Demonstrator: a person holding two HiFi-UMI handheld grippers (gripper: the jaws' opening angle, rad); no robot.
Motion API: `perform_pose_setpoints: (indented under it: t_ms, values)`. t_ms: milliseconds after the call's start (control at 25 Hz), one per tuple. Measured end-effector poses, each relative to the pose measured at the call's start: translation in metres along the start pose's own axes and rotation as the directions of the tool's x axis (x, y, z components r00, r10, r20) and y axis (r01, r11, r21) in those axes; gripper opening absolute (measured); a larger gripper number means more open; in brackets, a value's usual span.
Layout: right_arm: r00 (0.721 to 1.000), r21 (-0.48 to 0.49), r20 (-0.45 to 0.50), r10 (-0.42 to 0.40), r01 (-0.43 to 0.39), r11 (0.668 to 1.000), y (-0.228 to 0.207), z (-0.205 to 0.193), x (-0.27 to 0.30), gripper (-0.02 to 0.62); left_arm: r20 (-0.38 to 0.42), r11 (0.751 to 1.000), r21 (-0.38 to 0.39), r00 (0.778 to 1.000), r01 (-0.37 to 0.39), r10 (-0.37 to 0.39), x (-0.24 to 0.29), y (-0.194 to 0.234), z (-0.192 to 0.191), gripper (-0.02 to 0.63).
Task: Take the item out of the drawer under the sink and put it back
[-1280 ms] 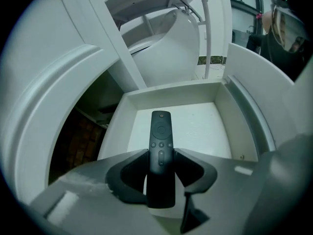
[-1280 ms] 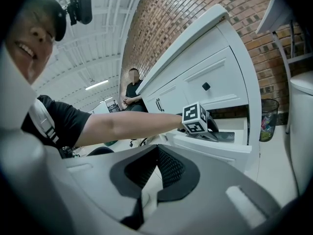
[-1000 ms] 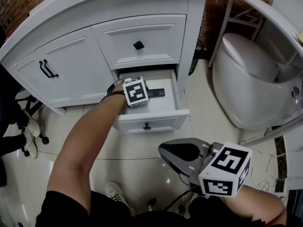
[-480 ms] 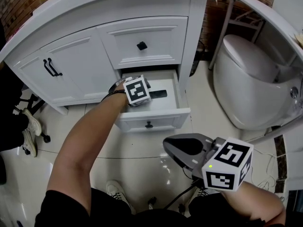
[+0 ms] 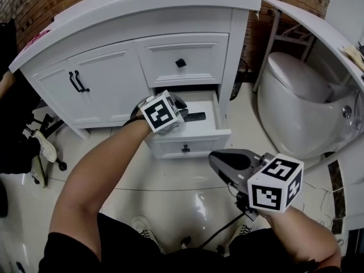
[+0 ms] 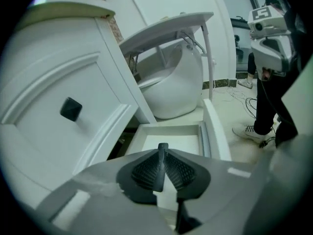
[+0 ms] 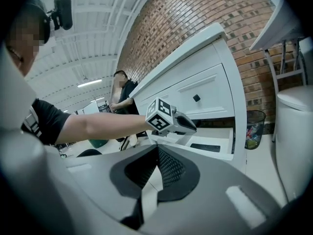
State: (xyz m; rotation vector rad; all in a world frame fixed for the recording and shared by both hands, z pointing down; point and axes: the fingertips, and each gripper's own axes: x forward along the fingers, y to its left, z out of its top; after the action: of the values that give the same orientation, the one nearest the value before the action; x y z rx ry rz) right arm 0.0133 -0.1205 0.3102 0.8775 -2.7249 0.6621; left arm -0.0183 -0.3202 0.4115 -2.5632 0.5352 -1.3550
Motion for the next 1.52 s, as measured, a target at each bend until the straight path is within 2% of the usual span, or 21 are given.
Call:
perform_pose_setpoints:
  t_ms: [120,320,440,600,760,840,960,1200,1360,1440,1520]
  values:
    - [1.0,-0.04,0.01,0.013,-0.013,0.999,0.016,0.006,-0.004,0.003,0.067,0.999,-0.012,0.997,-0.047,0.048,-0.033,-0.01,0.011,0.007]
    - [1.0,-0.063,0.028,-0.008,0.009,0.998,0.026,0.007,-0.008,0.003,0.168,0.996,-0.059,0.982,-0.073,0.082,-0.08,-0.033,0.023,0.006]
    - [0.999,-0.081,0.029,-0.032,0.034,0.996,0.026,0.005,-0.012,0.003,0.257,0.989,-0.126,0.961,-0.073,0.104,-0.111,-0.047,0.034,0.006]
    - [0.998,-0.095,0.033,-0.052,0.055,0.994,0.027,0.003,-0.018,0.003,0.367,0.968,-0.252,0.925,-0.006,0.101,-0.143,-0.079,0.044,0.006]
    - [0.998,-0.105,0.025,-0.054,0.056,0.993,0.032,-0.001,-0.017,0.003,0.403,0.945,-0.325,0.909,0.034,0.106,-0.169,-0.106,0.033,0.006]
    - [0.998,-0.113,0.02,-0.053,0.055,0.992,0.034,-0.003,-0.017,0.003,0.415,0.931,-0.363,0.901,0.034,0.129,-0.182,-0.115,0.027,0.006]
    - [0.998,-0.114,0.023,-0.058,0.06,0.992,0.032,-0.002,-0.017,0.003,0.441,0.923,-0.383,0.884,0.025,0.159,-0.198,-0.125,0.027,0.006]
    - [0.998,-0.082,0.053,-0.031,0.035,0.996,0.043,0.006,-0.02,0.003,0.513,0.905,-0.422,0.837,0.052,0.191,-0.225,-0.139,0.038,0.006]
    - [0.997,-0.104,0.075,-0.034,0.042,0.994,0.051,0.01,-0.028,0.003,0.576,0.874,-0.474,0.789,0.11,0.213,-0.239,-0.143,0.037,0.006]
    - [0.996,-0.099,0.078,-0.041,0.048,0.994,0.051,0.009,-0.031,0.003,0.589,0.858,-0.497,0.777,0.131,0.223,-0.24,-0.146,0.033,0.006]
    - [0.996,-0.092,0.071,-0.046,0.052,0.994,0.051,0.007,-0.033,0.003,0.593,0.854,-0.503,0.773,0.136,0.226,-0.238,-0.149,0.029,0.006]
